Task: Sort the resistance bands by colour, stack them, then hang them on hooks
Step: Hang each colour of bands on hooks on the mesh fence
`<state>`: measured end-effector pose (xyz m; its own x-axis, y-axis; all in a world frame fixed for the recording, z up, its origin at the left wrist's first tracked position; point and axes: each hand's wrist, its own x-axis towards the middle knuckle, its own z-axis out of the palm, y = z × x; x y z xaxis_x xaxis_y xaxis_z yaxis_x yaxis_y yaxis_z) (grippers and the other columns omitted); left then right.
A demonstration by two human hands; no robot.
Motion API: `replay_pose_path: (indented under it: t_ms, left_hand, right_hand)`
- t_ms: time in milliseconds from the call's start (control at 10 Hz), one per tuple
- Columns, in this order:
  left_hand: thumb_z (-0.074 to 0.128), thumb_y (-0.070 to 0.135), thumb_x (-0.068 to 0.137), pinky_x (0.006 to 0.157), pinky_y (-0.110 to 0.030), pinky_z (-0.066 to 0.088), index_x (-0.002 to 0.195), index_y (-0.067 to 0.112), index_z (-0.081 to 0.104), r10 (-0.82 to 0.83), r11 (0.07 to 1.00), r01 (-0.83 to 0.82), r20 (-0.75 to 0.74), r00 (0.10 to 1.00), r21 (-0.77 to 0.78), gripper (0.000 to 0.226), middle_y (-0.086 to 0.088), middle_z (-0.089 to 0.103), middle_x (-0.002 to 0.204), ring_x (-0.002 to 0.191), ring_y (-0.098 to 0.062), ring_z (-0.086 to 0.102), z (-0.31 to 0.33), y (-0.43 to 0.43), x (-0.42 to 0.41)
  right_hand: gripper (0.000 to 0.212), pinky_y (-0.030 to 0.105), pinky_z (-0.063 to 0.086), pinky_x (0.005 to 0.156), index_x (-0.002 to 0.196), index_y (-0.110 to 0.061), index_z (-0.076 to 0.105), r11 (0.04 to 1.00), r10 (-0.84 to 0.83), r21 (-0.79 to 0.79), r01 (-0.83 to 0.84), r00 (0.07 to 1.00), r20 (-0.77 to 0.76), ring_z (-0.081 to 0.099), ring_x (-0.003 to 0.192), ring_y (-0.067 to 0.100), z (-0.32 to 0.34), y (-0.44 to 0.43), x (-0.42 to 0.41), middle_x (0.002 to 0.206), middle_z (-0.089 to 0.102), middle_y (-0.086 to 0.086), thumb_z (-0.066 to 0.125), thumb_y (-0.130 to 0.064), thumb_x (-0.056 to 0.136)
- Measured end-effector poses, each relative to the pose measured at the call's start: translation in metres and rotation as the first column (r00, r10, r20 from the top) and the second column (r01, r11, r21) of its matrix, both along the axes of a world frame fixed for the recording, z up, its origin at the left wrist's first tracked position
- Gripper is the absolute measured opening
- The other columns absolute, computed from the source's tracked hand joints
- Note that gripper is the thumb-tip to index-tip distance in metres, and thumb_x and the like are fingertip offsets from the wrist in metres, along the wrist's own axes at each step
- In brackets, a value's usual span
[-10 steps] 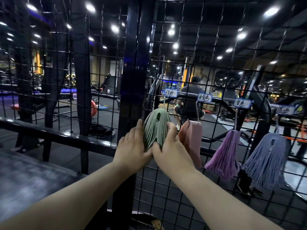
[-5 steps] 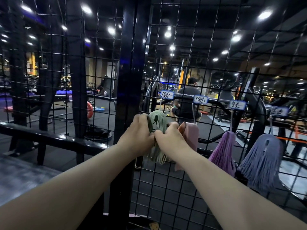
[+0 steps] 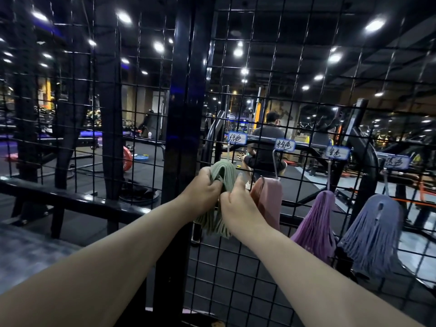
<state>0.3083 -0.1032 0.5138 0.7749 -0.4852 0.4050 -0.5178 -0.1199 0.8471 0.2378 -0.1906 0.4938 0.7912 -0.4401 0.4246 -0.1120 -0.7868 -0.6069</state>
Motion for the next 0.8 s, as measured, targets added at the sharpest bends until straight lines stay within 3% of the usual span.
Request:
replay_pose_path:
  t_ms: [100,200,300,400,500,600,700,800]
  left_hand:
    - [0.046,0.007,0.097,0.075,-0.020,0.047,0.124,0.016,0.045,-0.025,1.000,0.025,0.010,1.000,-0.010,0.029,0.006,0.059,0.104,0.093,-0.005,0.057,-0.005,-0.001,0.002]
    - [0.049,0.006,0.094,0.089,-0.029,0.049,0.127,0.015,0.046,-0.008,1.000,0.007,-0.012,1.000,-0.023,0.035,0.000,0.060,0.114,0.104,-0.013,0.058,-0.007,-0.003,0.005]
    - [0.048,0.004,0.093,0.094,-0.032,0.048,0.127,0.012,0.043,-0.003,1.000,0.002,-0.026,1.000,-0.022,0.035,-0.004,0.058,0.117,0.109,-0.017,0.057,-0.009,-0.004,0.007]
    - [0.050,0.000,0.091,0.084,-0.028,0.052,0.119,0.010,0.047,-0.032,0.999,0.031,-0.085,0.996,-0.015,0.030,-0.007,0.061,0.109,0.101,-0.018,0.060,-0.014,-0.003,0.009]
    - [0.057,0.006,0.094,0.066,-0.015,0.051,0.100,0.018,0.050,-0.025,1.000,0.025,-0.055,0.998,-0.010,0.014,-0.001,0.062,0.095,0.083,-0.007,0.060,-0.023,0.000,0.011]
    - [0.060,0.024,0.096,0.060,-0.011,0.041,0.112,0.017,0.045,0.040,0.999,-0.042,0.050,0.998,0.034,0.023,0.006,0.059,0.093,0.081,-0.001,0.055,-0.033,0.003,0.015]
    - [0.060,0.020,0.094,0.061,-0.014,0.039,0.111,0.014,0.039,0.048,0.997,-0.056,0.125,0.991,0.057,0.028,0.006,0.057,0.092,0.082,-0.006,0.056,-0.040,0.002,0.017]
    - [0.062,0.017,0.092,0.074,-0.020,0.046,0.115,0.011,0.033,-0.013,0.999,0.006,0.137,0.990,0.054,0.037,-0.002,0.056,0.105,0.093,-0.012,0.057,-0.046,0.000,0.015]
  right_hand:
    - [0.075,0.060,0.036,0.107,0.148,-0.009,0.019,0.996,-0.062,-0.068,0.054,0.992,-0.113,0.039,0.129,0.050,0.006,0.005,-0.010,0.146,0.026,0.037,0.018,-0.048,0.083]
    - [0.044,0.050,0.044,0.102,0.134,0.004,0.044,0.921,-0.206,-0.377,0.097,0.943,-0.261,0.049,0.117,0.046,0.001,0.012,-0.014,0.145,0.020,0.045,0.039,-0.013,0.094]
    - [0.058,0.029,0.061,0.068,0.126,-0.009,0.057,0.916,-0.239,-0.379,0.133,0.938,-0.250,0.072,0.088,0.026,-0.002,0.009,-0.005,0.116,0.065,0.022,0.040,-0.043,0.082]
    - [0.048,0.039,0.053,0.091,0.135,0.006,0.046,0.897,-0.271,-0.421,0.134,0.919,-0.287,0.058,0.113,0.043,-0.003,0.016,-0.006,0.140,0.028,0.050,0.043,-0.016,0.093]
    - [0.046,0.051,0.040,0.106,0.144,0.008,0.031,0.956,-0.063,-0.294,0.005,0.980,-0.187,0.035,0.129,0.051,-0.009,0.009,-0.009,0.148,-0.010,0.048,0.037,-0.006,0.100]
    - [0.076,0.045,0.041,0.104,0.154,-0.007,-0.014,0.969,-0.048,-0.249,0.000,0.982,-0.185,0.044,0.130,0.040,-0.011,0.008,-0.011,0.154,0.017,0.030,0.036,-0.029,0.101]
    - [0.071,0.054,0.037,0.110,0.156,-0.015,-0.007,0.968,-0.005,-0.247,-0.036,0.986,-0.165,0.033,0.137,0.046,-0.017,0.007,-0.013,0.157,0.009,0.030,0.035,-0.031,0.100]
    - [0.040,0.053,0.035,0.111,0.139,0.003,0.033,0.983,-0.028,-0.185,-0.016,0.972,-0.232,0.030,0.135,0.052,-0.016,0.006,-0.015,0.148,-0.015,0.047,0.035,-0.007,0.100]
